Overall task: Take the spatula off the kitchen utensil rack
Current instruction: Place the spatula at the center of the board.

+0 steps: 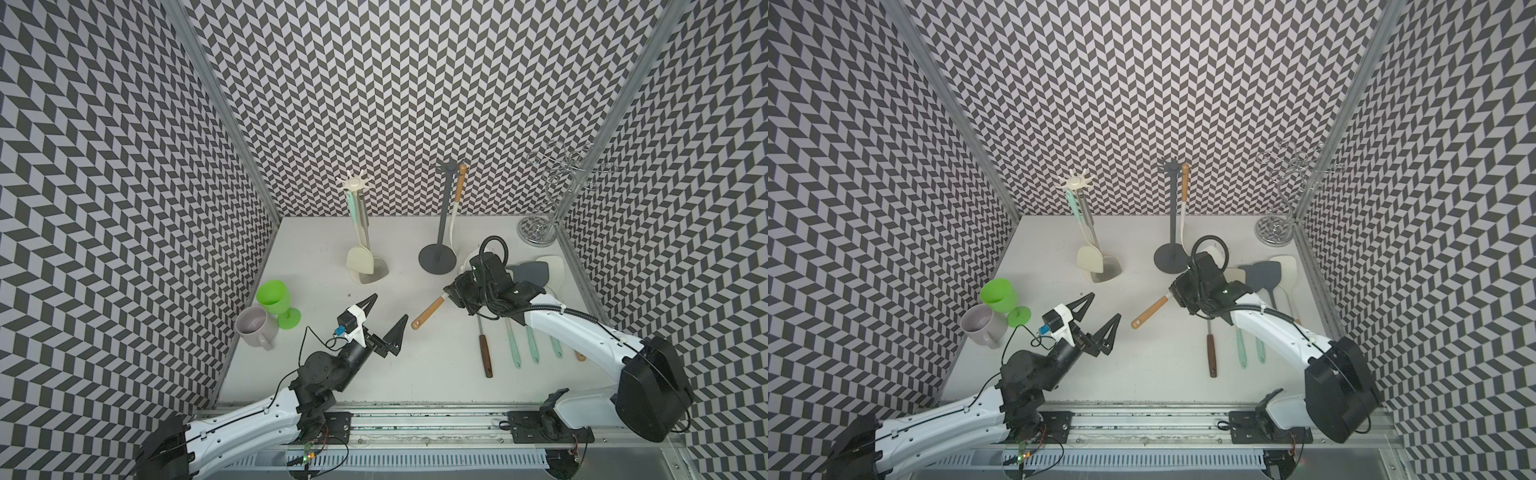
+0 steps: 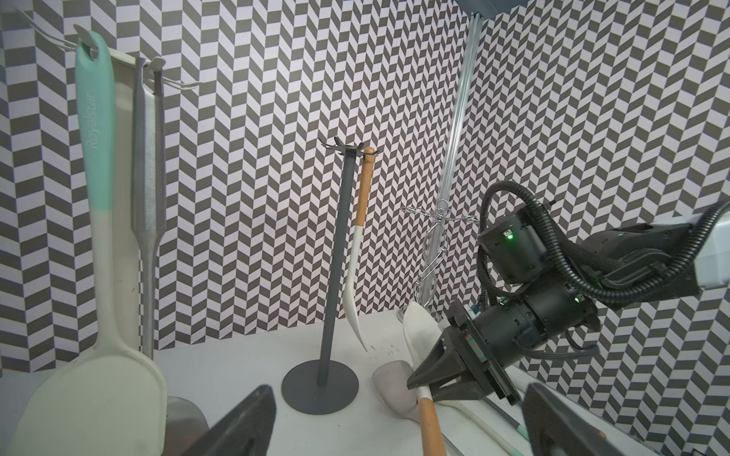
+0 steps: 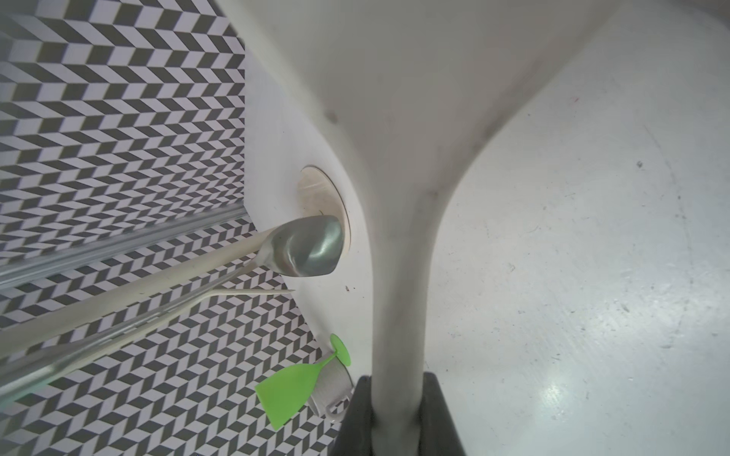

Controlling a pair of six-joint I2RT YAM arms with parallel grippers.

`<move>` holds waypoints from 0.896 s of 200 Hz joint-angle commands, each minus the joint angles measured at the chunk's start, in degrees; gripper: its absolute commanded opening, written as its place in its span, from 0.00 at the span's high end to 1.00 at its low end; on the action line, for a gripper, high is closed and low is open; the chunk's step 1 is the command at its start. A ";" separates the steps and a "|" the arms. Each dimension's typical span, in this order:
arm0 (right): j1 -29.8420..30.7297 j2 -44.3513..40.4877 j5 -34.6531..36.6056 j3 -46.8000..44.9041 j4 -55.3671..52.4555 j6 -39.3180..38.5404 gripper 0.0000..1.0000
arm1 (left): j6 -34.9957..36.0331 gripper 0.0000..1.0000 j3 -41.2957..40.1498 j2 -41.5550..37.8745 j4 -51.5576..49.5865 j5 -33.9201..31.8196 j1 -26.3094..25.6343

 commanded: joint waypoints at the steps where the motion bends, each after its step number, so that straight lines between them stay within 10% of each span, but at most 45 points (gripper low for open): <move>1: -0.52 -2.21 4.39 1.10 -2.43 -8.37 1.00 | -5.11 0.01 1.74 -0.61 -2.39 4.44 3.70; 179: 7.66 9.27 14.06 0.66 -7.55 -44.50 1.00 | -14.87 0.01 2.54 5.88 -3.73 12.90 15.45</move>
